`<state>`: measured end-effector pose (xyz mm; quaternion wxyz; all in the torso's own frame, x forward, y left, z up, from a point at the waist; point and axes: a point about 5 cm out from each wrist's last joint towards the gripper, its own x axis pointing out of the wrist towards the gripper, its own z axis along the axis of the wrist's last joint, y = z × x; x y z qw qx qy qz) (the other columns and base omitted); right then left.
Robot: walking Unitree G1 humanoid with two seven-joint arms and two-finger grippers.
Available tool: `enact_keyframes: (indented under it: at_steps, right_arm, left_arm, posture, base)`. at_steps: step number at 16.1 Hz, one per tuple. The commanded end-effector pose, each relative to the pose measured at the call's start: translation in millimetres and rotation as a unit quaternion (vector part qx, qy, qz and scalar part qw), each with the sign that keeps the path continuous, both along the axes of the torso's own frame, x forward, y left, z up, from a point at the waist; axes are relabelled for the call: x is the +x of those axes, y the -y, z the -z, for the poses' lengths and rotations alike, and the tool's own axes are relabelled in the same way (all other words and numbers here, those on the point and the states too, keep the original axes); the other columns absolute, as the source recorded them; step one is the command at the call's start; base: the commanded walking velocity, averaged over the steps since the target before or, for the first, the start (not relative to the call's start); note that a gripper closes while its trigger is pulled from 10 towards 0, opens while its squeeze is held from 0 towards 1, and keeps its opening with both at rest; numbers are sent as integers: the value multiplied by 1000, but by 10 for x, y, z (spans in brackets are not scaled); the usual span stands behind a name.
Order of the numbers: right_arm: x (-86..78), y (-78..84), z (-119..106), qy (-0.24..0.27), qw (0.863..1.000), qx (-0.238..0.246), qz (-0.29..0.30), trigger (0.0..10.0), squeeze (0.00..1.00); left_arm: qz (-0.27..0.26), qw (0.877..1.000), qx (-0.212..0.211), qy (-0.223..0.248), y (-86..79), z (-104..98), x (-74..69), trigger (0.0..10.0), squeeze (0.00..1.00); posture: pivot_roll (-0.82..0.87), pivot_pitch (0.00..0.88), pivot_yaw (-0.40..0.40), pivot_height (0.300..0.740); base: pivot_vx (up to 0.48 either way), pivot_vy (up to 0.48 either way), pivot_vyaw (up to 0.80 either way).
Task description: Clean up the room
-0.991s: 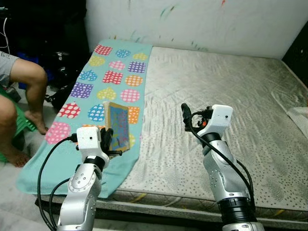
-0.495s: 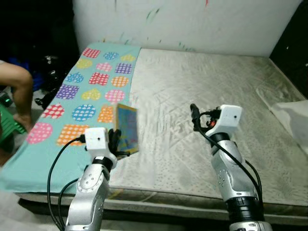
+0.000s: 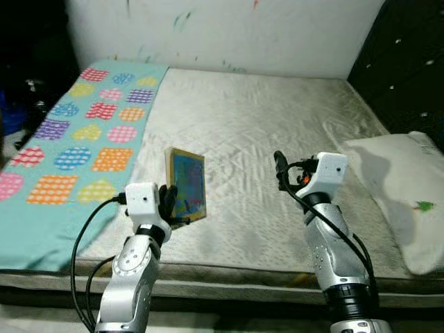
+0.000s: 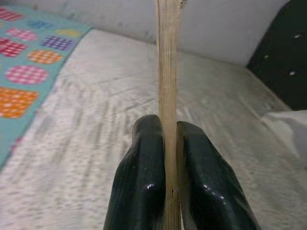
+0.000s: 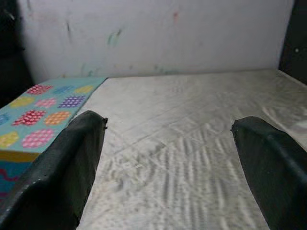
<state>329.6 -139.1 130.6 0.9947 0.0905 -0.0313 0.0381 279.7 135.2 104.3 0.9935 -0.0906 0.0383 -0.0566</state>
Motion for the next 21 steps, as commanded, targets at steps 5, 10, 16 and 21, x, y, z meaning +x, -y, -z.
enact_keyframes:
  at_steps: [5,10,16,21]
  right_arm:
    - [23,-60,-46,9,1000,2,-12,10000,0]
    - [32,-53,-47,10,1000,1,-9,10000,0]
    - [39,-39,-53,11,1000,1,-5,10000,0]
    - [41,-30,-50,11,1000,0,-3,10000,0]
  left_arm:
    - [-9,1000,-7,26,-52,-84,13,10000,0]
    - [7,999,-14,45,-50,-132,3,10000,0]
    - [16,998,-20,50,-30,-143,-6,10000,0]
    - [19,998,-23,51,-26,-146,-4,10000,0]
  posture:
    - [-43,38,-52,740]
    - [-45,35,-52,740]
    - [-44,39,-54,740]
    - [-47,40,-52,740]
  base:
    - [0,-219,0]
    - [0,0,0]
    - [355,0,0]
    - [389,0,0]
